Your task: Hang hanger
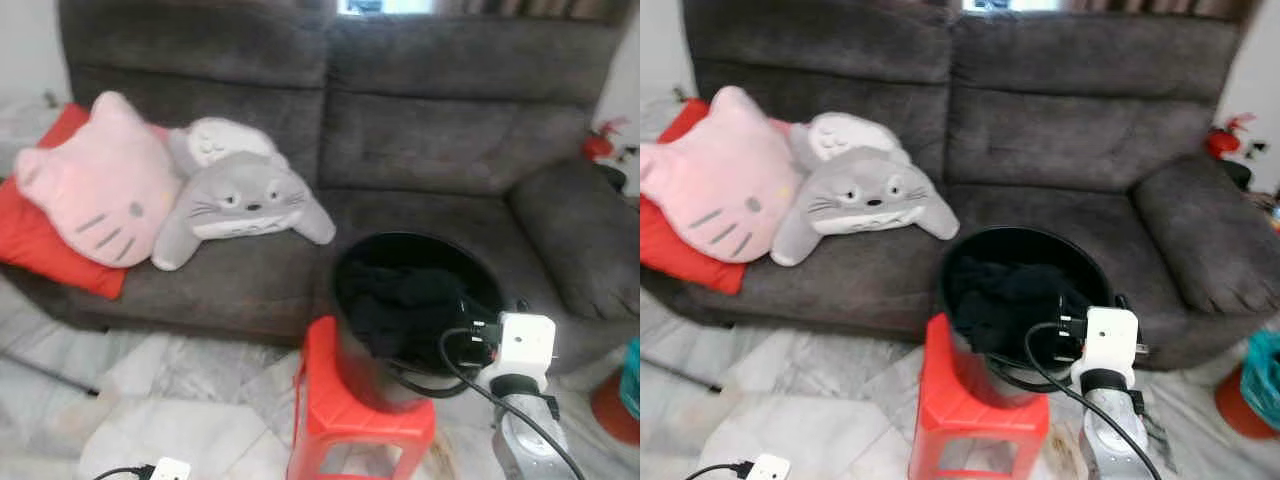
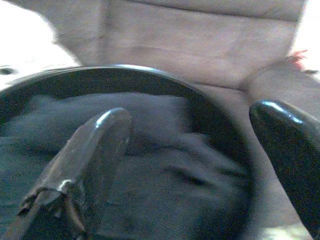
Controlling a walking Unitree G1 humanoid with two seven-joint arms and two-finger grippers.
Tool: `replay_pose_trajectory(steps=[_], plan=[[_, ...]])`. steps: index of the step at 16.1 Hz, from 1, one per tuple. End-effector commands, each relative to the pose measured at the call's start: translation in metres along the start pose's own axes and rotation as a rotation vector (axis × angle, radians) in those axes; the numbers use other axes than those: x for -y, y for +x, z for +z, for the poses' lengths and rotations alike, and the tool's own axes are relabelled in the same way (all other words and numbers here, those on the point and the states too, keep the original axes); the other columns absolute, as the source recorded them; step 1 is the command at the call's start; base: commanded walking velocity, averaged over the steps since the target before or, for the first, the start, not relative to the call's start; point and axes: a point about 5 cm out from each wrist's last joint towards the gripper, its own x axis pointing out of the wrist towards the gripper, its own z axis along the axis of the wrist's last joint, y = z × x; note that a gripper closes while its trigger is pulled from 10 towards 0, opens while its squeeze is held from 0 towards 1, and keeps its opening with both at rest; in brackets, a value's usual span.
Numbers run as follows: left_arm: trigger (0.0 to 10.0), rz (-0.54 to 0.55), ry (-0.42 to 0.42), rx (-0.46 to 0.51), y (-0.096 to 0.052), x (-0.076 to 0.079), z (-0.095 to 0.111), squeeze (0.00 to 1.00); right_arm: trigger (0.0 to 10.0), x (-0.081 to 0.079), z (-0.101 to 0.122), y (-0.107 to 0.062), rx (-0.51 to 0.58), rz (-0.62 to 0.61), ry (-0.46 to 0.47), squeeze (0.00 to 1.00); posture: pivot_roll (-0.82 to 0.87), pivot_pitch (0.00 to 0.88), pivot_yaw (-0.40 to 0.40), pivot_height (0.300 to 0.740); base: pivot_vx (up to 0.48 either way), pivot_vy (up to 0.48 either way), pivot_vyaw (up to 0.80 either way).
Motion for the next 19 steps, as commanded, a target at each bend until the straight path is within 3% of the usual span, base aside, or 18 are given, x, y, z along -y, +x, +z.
replay_pose_trajectory(steps=[1, 8, 10, 11, 15, 19], plan=[[10.0, 0.000, -0.016, -0.050, -0.003, -0.001, -0.015, 0.00, 10.0, 0.002, 0.004, -0.001, 0.011, -0.016, 0.000, 0.00, -0.09, 0.000, -0.042, 0.740, 0.000, 0.000, 0.00], [10.0, 0.004, -0.015, -0.051, -0.003, -0.001, -0.014, 0.00, 10.0, 0.023, 0.008, 0.005, -0.040, -0.166, 0.088, 0.00, -0.10, 0.000, -0.040, 0.740, 0.000, 0.000, 0.00], [10.0, 0.010, -0.011, -0.050, -0.003, -0.002, -0.014, 0.00, 10.0, 0.031, 0.013, 0.000, -0.032, -0.231, 0.063, 0.00, -0.10, 0.000, -0.039, 0.740, 0.000, 0.000, 0.00], [10.0, 0.012, -0.009, -0.050, -0.003, -0.003, -0.013, 0.00, 10.0, 0.033, 0.010, -0.009, -0.059, -0.284, 0.106, 0.00, -0.11, 0.000, -0.039, 0.740, 0.000, 0.000, 0.00], [10.0, 0.013, -0.005, -0.053, -0.003, -0.003, -0.014, 0.00, 10.0, 0.016, -0.012, -0.028, -0.211, -0.200, 0.084, 0.00, -0.10, 0.000, -0.038, 0.740, 0.000, 0.000, 0.00], [10.0, 0.018, -0.009, -0.054, -0.003, -0.003, -0.014, 0.00, 10.0, 0.016, -0.014, -0.018, -0.264, -0.164, 0.076, 0.00, -0.10, 0.000, -0.040, 0.740, 0.000, 0.000, 0.00]])
